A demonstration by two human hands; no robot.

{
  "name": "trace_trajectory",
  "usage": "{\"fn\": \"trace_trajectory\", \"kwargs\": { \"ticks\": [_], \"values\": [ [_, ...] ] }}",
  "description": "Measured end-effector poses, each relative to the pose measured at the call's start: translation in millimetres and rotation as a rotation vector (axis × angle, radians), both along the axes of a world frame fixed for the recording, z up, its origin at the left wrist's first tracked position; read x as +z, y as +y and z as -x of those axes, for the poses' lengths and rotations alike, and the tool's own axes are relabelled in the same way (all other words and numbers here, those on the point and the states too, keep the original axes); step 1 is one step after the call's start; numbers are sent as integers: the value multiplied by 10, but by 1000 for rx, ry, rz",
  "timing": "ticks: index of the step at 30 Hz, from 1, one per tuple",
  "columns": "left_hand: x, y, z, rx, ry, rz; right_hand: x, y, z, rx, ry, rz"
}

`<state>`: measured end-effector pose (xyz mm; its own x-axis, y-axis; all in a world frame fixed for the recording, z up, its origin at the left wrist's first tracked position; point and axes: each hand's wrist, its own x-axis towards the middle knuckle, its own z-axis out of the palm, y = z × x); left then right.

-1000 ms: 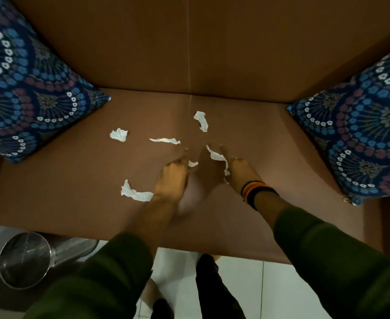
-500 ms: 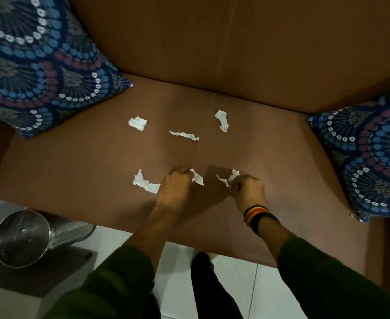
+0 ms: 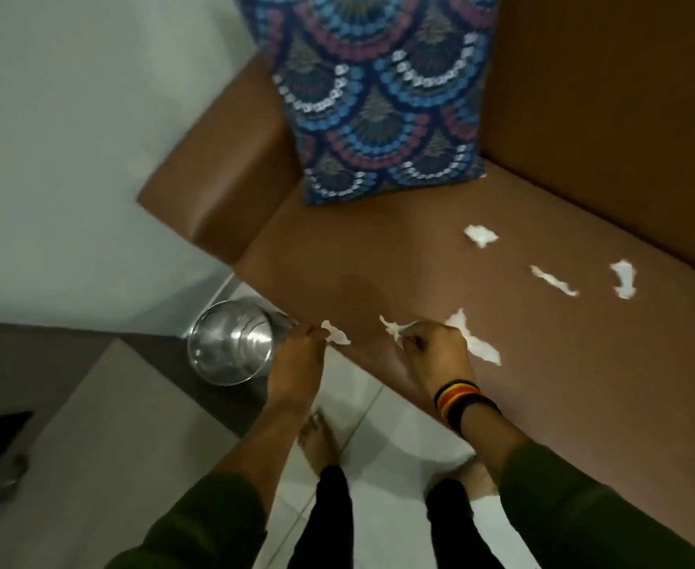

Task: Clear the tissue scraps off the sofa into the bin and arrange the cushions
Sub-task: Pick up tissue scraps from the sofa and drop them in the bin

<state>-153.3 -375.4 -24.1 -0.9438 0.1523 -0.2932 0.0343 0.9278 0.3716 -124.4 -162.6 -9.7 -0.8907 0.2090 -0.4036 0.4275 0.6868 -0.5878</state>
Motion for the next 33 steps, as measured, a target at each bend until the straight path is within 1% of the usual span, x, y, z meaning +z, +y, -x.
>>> {"fn": "trace_trajectory", "kwargs": {
  "ticks": [2, 4, 8, 10, 12, 14, 16, 18, 20, 22, 24, 25, 27, 28, 31, 33],
  "values": [
    [-102, -549, 61, 95, -41, 15, -82, -560, 197, 33, -13, 29],
    [-247, -1035, 81, 174, -43, 21, -232, -1115, 362, 87, -29, 61],
    [-628, -1778, 145, 369, -96, 8, -590, -2120, 636, 146, -63, 161],
    [-849, -2027, 210, 429, -108, -29, -819, -2522, 764, 155, -96, 196],
    [-1073, -2198, 280, 455, -104, -62, -1112, -2833, 891, 119, -144, 227],
    [-1297, -2318, 336, 470, -132, -96, -1388, -3030, 1000, 103, -212, 234],
    [-1458, -2387, 375, 461, -179, -92, -1592, -3120, 1065, 141, -296, 258],
    [-1532, -2411, 363, 428, -215, -60, -1668, -3117, 1066, 180, -350, 266],
    [-1517, -2397, 287, 354, -198, -38, -1570, -3036, 992, 200, -326, 240],
    [-1453, -2321, 179, 215, -142, 10, -1348, -2840, 853, 260, -193, 142],
    [-1355, -2165, 122, 90, -75, 37, -1109, -2566, 685, 363, -39, -6],
    [-1270, -2046, 115, 17, -56, 52, -1000, -2404, 605, 398, 12, -70],
    [-1097, -1735, 118, -136, 0, 100, -806, -2041, 466, 408, 48, -183],
    [-1026, -1594, 124, -191, 26, 111, -751, -1886, 395, 383, 50, -231],
    [-729, -932, 245, -309, 50, 7, -456, -1154, 124, 181, 12, -345],
    [-685, -480, 342, -385, 54, -21, -371, -684, -55, 69, -82, -381]
  ]
}}
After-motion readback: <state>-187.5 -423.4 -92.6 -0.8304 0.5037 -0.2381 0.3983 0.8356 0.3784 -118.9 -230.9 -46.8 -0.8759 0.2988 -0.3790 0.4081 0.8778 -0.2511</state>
